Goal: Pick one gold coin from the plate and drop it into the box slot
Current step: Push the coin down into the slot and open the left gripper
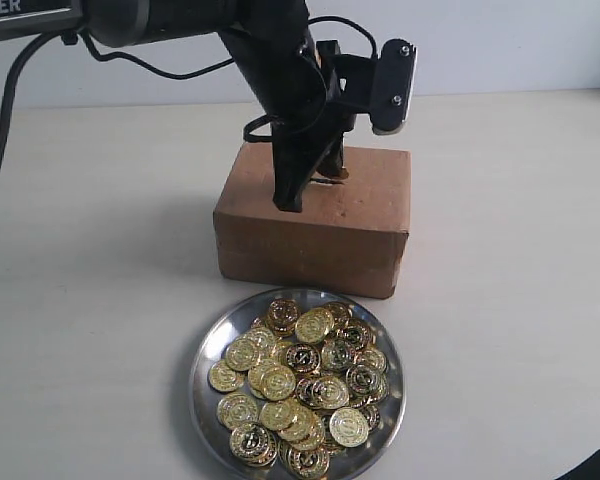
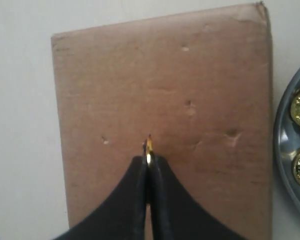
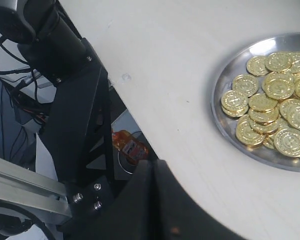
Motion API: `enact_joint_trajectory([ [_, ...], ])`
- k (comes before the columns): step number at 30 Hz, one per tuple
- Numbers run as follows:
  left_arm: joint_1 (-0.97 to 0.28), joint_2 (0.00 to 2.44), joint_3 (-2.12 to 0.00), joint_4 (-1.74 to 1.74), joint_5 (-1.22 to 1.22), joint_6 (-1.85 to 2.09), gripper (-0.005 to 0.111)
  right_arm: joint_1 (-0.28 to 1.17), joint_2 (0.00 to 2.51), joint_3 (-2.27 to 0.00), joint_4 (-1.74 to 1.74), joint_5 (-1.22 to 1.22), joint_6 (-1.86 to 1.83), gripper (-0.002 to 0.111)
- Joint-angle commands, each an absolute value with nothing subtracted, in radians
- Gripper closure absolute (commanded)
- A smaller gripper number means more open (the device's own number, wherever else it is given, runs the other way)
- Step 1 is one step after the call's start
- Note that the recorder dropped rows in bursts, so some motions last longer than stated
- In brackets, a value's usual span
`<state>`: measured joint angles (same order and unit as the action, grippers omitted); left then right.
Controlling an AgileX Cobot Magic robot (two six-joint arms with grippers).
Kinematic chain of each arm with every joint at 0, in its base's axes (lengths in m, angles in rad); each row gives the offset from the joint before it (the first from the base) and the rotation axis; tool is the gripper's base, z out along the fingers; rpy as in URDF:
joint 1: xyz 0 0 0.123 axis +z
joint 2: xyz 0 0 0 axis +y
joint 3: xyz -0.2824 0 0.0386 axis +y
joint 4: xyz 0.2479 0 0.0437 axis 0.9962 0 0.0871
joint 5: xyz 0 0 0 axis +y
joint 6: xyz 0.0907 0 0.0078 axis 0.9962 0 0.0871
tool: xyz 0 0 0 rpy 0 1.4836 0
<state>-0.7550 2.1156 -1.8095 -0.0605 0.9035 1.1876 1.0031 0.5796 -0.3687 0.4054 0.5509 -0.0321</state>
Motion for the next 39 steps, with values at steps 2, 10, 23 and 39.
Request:
enact_joint_trajectory([
  [2,-0.746,2.126,-1.844,-0.011,0.961,1.144,0.107,1.001,0.572,-0.365,0.409,0.532,-0.05,0.108],
  [10,-0.738,2.136,-1.852,0.0,0.961,1.122,0.107,1.001,0.572,-0.365,0.409,0.532,-0.05,0.108],
  [23,-0.738,2.142,-1.852,-0.006,0.97,1.121,0.107,1.001,0.572,-0.365,0.409,0.532,-0.05,0.108],
  [39,-0.738,2.146,-1.852,-0.006,0.995,1.126,0.107,1.001,0.572,-0.365,0.409,0.532,-0.05,0.108],
])
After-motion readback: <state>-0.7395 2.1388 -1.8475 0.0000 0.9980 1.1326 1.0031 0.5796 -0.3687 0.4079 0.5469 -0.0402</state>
